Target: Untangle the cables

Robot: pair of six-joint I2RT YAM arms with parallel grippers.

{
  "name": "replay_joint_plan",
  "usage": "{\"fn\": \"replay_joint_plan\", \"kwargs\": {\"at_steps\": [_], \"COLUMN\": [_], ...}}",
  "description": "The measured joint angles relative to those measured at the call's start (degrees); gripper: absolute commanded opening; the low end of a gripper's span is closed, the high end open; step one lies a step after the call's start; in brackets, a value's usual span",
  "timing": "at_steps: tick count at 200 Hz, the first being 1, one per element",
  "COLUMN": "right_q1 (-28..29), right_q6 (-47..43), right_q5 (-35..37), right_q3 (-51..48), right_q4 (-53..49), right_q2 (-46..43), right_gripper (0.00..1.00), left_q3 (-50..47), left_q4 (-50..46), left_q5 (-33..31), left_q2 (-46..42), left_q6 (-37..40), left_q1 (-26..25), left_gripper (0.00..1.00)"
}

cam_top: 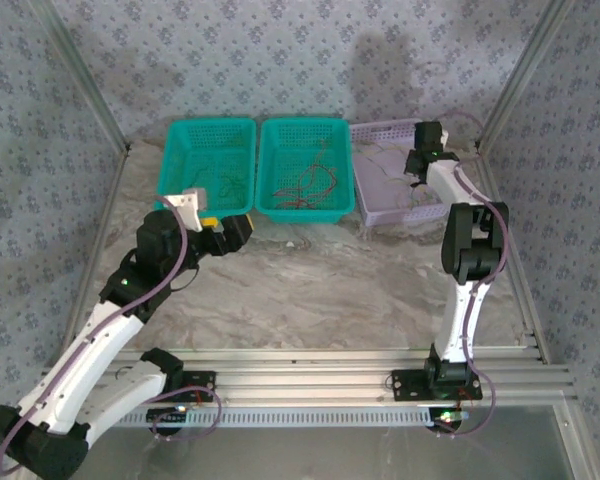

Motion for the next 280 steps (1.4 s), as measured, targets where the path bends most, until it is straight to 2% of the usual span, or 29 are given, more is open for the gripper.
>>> {"fn": "replay_joint_plan", "kwargs": {"at_steps": [28,49,69,90,116,143,184,208,219,226,229,253,280], "right_q1": [-1.1,-0.9,-0.5,-0.2,-0.2,-0.2,0.4,0.7,1.0,1.1,1.2,2.6,6.1], "right_q6": [0.9,1.0,1.2,1.5,1.6,1.6,1.7,2.2,2.7,3.0,2.5,1.9,-1.1], "right_q5": [-0.9,-0.9,-0.9,-1.4,-2.4,-3.4,-4.0,-4.4,-4.8,-5.0,-5.2,-6.5,-7.1], "right_q3": [2.2,3.5,3.7,4.0,4.3,3.3,0.1,-0.5,-3.0,-5.3,-6.5,-16.3,-23.0], "right_q4": [-2.4,-3.0,-4.0,-5.4,-6.2,-4.8,-2.0,-0.9,0.7,1.8,2.4,5.9,8.7], "right_q2": [2.4,4.3,5.1,5.8,6.0,4.9,-4.0,-10.2,-14.0,-16.3,-17.4,-25.9,-31.3], "right_gripper": [0.00,0.07,0.21,0.31,0.51,0.60,0.67,0.74,0.82,0.97,1.00,1.00,1.00], "left_q3": [0.0,0.0,0.0,0.0,0.0,0.0,0.0,0.0,0.0,0.0,0.1,1.0,4.8], "left_q4": [0.0,0.0,0.1,0.0,0.0,0.1,0.0,0.0,0.0,0.0,-0.1,-1.8,-5.5], "left_q5": [0.2,0.4,0.6,0.7,0.7,0.6,0.7,0.6,0.5,0.2,-0.1,-3.1,-8.3], "left_q2": [0.8,1.1,1.6,2.1,2.6,3.1,4.4,4.5,4.5,4.5,4.6,5.3,8.2], "left_q6": [0.0,0.0,0.0,-0.2,-0.6,-0.6,-0.6,-0.6,-0.6,-0.6,-0.6,-0.6,-0.6], "left_q1": [0.0,0.0,0.0,0.0,-0.1,0.0,-0.2,-0.2,-0.2,-0.2,-0.2,-0.2,-0.2], "left_gripper": [1.00,1.00,1.00,1.00,1.00,1.00,1.00,1.00,1.00,1.00,1.00,1.00,1.00]}}
